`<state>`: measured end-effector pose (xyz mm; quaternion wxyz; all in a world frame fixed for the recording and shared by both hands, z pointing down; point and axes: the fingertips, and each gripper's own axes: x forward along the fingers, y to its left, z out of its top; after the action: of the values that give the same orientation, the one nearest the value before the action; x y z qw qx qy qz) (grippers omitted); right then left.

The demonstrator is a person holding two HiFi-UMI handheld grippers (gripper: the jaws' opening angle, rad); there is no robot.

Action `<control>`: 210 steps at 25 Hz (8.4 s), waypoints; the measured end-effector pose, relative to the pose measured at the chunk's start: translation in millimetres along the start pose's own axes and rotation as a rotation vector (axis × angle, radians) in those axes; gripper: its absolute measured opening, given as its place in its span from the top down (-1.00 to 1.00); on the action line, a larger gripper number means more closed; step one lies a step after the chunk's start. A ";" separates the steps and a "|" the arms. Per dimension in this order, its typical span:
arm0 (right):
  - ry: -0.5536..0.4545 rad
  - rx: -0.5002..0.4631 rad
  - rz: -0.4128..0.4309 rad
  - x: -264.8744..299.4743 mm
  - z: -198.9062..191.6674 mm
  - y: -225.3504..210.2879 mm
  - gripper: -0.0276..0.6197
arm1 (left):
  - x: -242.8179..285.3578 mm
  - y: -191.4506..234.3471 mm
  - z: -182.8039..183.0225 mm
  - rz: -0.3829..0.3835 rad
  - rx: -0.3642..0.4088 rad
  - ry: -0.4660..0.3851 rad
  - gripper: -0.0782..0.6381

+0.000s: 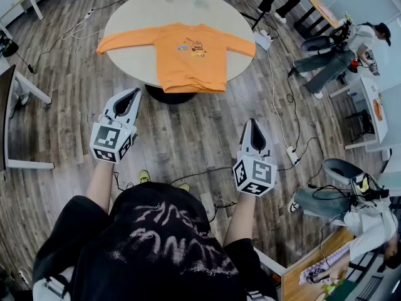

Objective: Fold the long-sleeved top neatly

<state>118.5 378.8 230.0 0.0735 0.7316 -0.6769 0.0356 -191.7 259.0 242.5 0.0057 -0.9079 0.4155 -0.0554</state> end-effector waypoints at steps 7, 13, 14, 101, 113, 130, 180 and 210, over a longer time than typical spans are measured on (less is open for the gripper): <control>0.008 0.011 0.000 -11.3 -7.3 -8.8 0.91 | -4.6 -14.4 1.0 -0.001 0.012 0.004 0.76; -0.011 0.018 -0.010 -18.3 -4.5 -18.3 0.90 | -9.2 -22.7 5.7 0.006 0.019 0.001 0.76; -0.012 0.012 -0.009 -18.2 -5.3 -19.9 0.90 | -8.8 -24.6 5.6 0.005 0.025 0.003 0.76; 0.305 -0.087 0.378 478.5 -57.5 143.9 0.38 | 182.0 388.1 -215.9 0.479 -0.153 0.390 0.40; 0.418 -0.104 0.459 526.6 -97.6 192.4 0.38 | 153.5 452.0 -295.0 0.598 -0.248 0.433 0.40; 0.491 -0.218 0.570 546.3 -130.5 257.6 0.38 | 182.2 530.2 -351.3 0.499 -0.804 0.136 0.17; 0.338 0.003 0.356 507.4 -114.3 44.0 0.41 | 320.1 394.7 -163.5 0.350 -0.349 0.253 0.62; 0.345 0.219 0.173 459.8 -158.0 -217.4 0.41 | 588.9 86.4 -105.9 -0.003 -0.011 0.380 0.61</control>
<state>379.7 -33.7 442.7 0.1052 0.6575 -0.7065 0.2396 114.0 -238.5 399.2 -0.0778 -0.8817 0.4080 -0.2237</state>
